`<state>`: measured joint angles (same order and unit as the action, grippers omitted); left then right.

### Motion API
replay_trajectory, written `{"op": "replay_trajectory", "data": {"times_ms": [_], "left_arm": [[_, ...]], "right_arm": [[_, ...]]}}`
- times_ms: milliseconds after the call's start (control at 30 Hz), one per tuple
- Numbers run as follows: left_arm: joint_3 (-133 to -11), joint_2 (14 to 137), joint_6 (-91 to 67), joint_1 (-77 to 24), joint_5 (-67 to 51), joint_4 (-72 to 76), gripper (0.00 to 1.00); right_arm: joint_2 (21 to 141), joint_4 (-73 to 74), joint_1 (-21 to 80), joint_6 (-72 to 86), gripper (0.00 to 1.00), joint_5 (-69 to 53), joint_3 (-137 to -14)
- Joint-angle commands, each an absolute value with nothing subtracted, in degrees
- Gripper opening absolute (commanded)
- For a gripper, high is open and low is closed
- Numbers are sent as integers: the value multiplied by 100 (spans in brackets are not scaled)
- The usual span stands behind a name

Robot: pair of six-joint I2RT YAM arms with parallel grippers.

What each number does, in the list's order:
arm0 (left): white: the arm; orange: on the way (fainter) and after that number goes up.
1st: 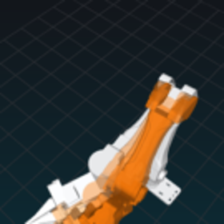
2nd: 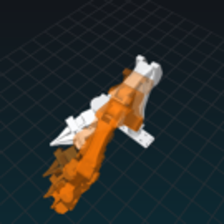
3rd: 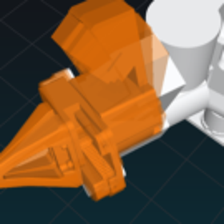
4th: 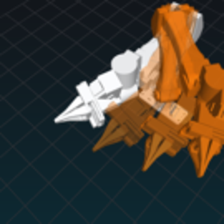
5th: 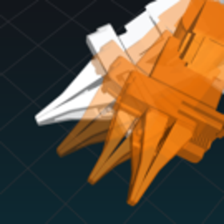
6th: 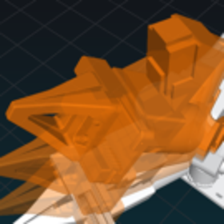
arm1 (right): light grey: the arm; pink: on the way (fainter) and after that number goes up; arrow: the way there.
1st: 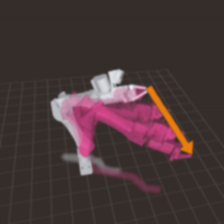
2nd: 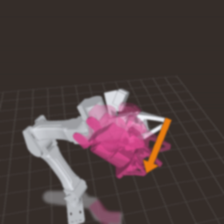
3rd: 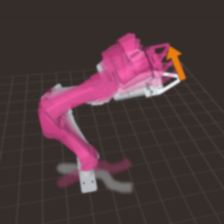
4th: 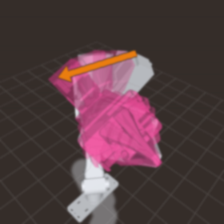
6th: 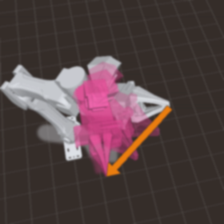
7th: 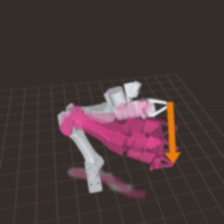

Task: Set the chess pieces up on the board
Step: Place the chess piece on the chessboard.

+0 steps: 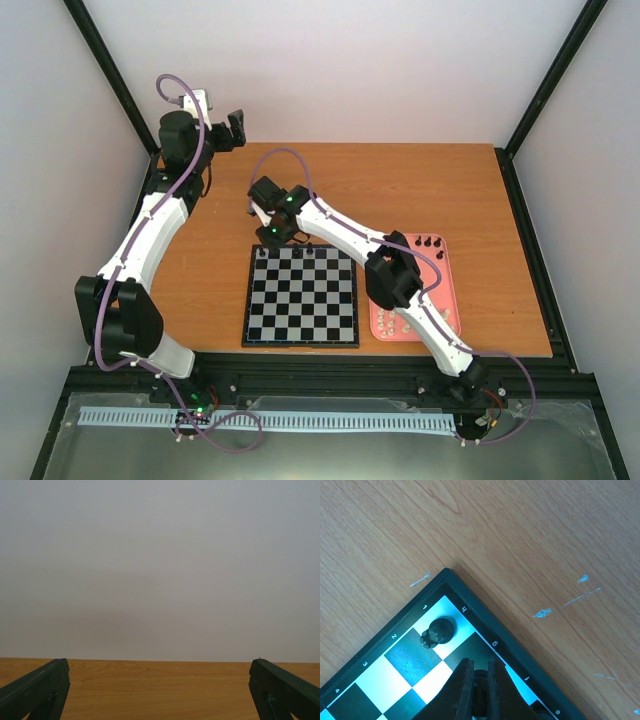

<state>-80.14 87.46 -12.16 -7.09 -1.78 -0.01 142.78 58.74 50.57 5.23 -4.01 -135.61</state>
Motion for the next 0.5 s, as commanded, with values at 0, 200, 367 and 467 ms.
{"op": "replay_trajectory", "data": {"times_ms": [0, 200, 367, 467], "left_arm": [[-8200, 8656, -1173, -714, -222, 62, 100], [-8206, 8678, -1178, -712, -224, 65, 100], [-8207, 8690, -1177, -714, -229, 62, 100], [-8201, 8684, -1178, -712, -226, 62, 100]], "right_arm": [[14440, 5858, 5133, 563, 3, -282, -13701], [14526, 5771, 5132, 591, 3, -221, -13703], [14571, 5726, 5133, 589, 3, -250, -13705], [14583, 5706, 5128, 585, 3, -252, -13704]]}}
